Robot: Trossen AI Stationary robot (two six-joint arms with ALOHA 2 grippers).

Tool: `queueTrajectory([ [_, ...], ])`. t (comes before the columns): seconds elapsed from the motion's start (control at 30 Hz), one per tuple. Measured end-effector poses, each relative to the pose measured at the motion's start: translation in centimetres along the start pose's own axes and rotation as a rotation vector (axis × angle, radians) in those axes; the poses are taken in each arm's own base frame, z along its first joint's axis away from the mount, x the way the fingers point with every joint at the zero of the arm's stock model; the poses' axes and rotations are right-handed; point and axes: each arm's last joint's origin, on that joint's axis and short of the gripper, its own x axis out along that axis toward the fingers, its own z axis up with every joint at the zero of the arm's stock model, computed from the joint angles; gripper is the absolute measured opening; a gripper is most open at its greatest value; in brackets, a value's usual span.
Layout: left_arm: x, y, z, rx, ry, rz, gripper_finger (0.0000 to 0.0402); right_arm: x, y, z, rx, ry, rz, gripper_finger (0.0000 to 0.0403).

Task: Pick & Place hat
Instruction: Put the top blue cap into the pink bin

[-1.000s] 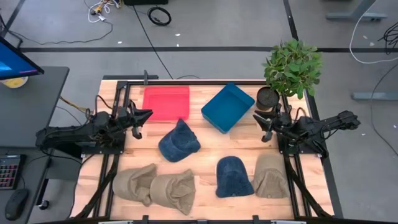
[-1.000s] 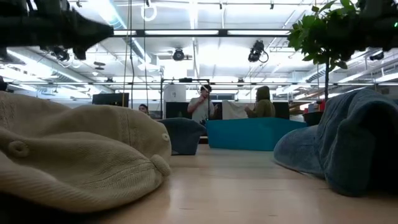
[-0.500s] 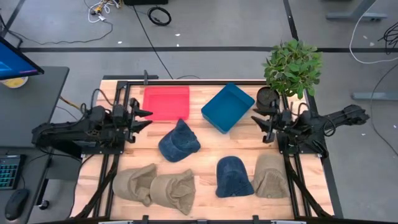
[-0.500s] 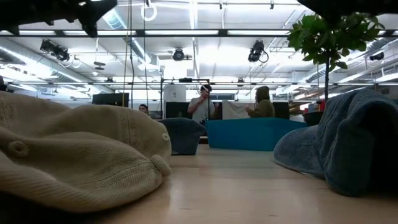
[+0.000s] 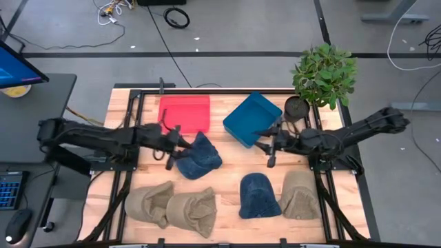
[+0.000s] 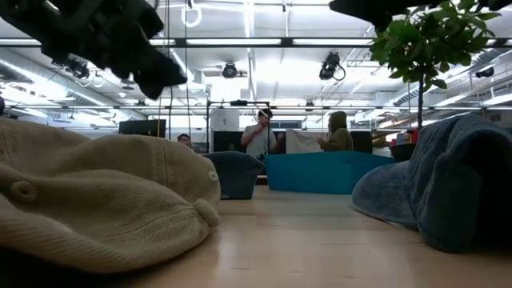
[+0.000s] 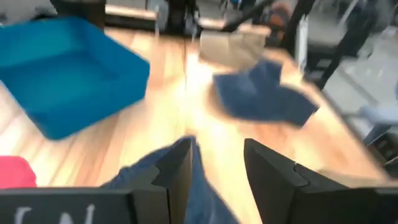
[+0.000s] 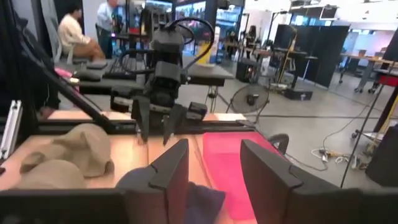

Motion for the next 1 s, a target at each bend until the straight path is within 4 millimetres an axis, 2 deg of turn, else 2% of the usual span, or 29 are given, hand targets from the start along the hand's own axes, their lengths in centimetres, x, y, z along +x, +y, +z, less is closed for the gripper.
queueTrajectory([
  [0.23, 3.7, 0.0, -2.3, 0.003, 0.078, -0.011, 0.0136, 0.9, 0.5, -0.8, 0.022, 0.049, 0.003, 0.0151],
  [0.43, 6.0, -0.6, -4.4, 0.039, 0.135, -0.045, 0.016, 0.9, 0.6, -1.0, 0.021, 0.066, 0.004, 0.0151],
  [0.63, 6.9, -0.1, -5.6, 0.076, 0.166, 0.054, 0.0199, 0.9, 0.6, -1.4, 0.005, 0.102, 0.007, 0.0151],
  [0.8, 7.2, 0.4, -6.5, 0.066, 0.206, 0.094, 0.0212, 0.9, 0.6, -1.8, 0.019, 0.143, 0.007, 0.0151],
  [0.9, 7.5, 0.4, -7.0, 0.033, 0.228, 0.099, 0.0207, 0.8, 0.6, -2.0, 0.026, 0.154, 0.007, 0.0151],
  [1.0, 7.5, 0.4, -7.2, 0.016, 0.237, 0.099, 0.0173, 0.8, 0.6, -2.0, 0.026, 0.16, 0.007, 0.0151],
])
